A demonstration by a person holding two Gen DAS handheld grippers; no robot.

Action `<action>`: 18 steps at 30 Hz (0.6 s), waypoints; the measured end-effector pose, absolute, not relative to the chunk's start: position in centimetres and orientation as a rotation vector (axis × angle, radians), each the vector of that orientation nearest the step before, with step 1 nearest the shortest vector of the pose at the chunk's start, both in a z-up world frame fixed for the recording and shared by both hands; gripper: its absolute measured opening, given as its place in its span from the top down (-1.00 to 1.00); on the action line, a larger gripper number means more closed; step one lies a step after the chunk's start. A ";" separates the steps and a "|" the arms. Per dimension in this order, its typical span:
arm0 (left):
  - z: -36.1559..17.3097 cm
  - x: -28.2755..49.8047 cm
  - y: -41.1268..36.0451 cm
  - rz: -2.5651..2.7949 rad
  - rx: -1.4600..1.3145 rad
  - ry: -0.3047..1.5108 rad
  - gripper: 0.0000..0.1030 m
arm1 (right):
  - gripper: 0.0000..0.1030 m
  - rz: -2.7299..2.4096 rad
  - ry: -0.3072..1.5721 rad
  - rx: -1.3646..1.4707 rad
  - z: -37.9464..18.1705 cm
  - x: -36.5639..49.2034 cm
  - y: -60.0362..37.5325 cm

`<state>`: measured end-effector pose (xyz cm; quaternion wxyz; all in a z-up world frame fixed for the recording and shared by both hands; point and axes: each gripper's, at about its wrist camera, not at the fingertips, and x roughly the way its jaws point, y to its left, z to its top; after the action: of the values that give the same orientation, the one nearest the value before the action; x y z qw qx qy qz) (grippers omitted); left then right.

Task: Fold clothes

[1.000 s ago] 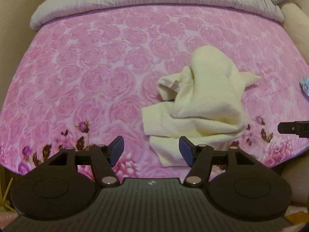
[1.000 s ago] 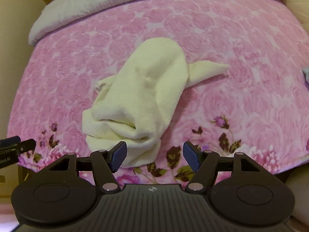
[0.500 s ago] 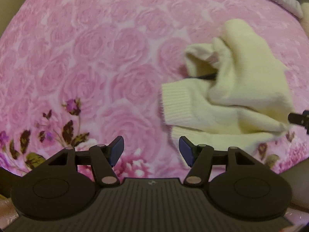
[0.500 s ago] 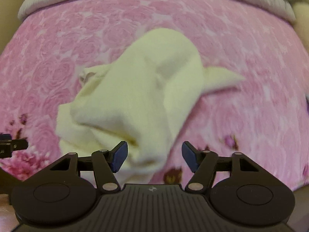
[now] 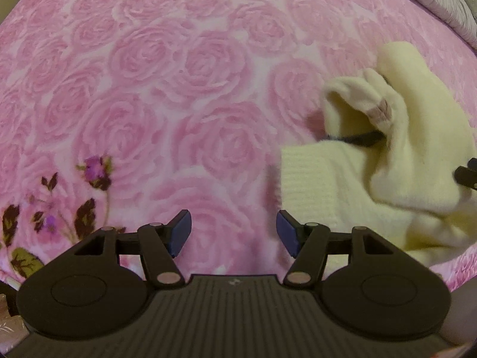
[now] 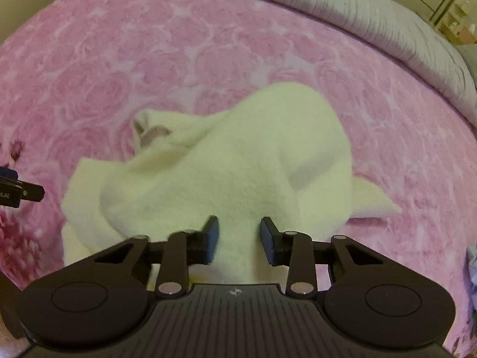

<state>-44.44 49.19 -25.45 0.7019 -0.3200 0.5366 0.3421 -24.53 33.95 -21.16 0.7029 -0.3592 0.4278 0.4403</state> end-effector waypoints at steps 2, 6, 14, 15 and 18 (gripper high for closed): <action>-25.7 -44.7 49.6 0.771 -0.725 1.197 -0.15 | 0.30 1.015 0.910 -0.762 -20.0 -24.8 34.7; -25.7 -45.2 50.3 0.784 -0.737 1.192 -0.15 | 0.29 1.120 0.843 -0.759 -19.2 -26.3 37.9; -26.1 -46.0 51.2 0.808 -0.768 1.184 -0.16 | 0.16 1.164 0.770 -0.997 -26.9 -29.3 43.2; -26.2 -46.0 51.2 0.809 -0.767 1.186 -0.16 | 0.57 1.153 0.781 -1.012 -27.6 -28.9 42.8; -26.1 -45.5 51.0 0.797 -0.755 1.190 -0.16 | 0.74 1.114 0.829 -0.910 -26.8 -26.9 40.0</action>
<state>-45.47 50.96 -26.10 0.6900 -0.3375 0.5321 0.3563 -26.86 39.97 -26.81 0.6747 -0.4045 0.3686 0.4953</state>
